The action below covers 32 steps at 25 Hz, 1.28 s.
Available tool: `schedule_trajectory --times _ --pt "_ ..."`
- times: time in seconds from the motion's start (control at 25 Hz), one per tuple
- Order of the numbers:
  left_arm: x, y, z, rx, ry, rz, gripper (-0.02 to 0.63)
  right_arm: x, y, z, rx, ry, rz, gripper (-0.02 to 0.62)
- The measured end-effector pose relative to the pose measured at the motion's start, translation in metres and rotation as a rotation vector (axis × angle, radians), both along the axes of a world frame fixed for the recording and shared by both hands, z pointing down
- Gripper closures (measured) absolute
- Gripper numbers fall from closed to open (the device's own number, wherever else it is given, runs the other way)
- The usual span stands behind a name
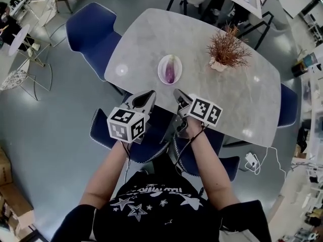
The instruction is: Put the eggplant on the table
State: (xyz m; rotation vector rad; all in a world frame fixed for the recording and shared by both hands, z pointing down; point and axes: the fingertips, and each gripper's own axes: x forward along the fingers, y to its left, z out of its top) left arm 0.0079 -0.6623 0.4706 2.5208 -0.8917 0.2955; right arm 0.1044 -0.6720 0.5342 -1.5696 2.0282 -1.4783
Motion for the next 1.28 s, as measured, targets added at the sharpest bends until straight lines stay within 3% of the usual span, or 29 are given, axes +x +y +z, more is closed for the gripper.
schedule_trajectory --times 0.32,0.96,1.28 --pt "-0.052 0.043 -0.026 0.028 0.051 -0.008 0.6 -0.036 0.049 -0.029 0.033 0.043 0.021 0.561" --pt "-0.108 0.166 -0.064 0.112 0.081 0.028 0.6 -0.088 0.175 -0.078 0.145 0.101 0.031 0.561" --pt "-0.137 0.222 -0.071 0.106 0.114 0.029 0.6 -0.124 0.241 -0.091 0.164 0.139 0.02 0.561"
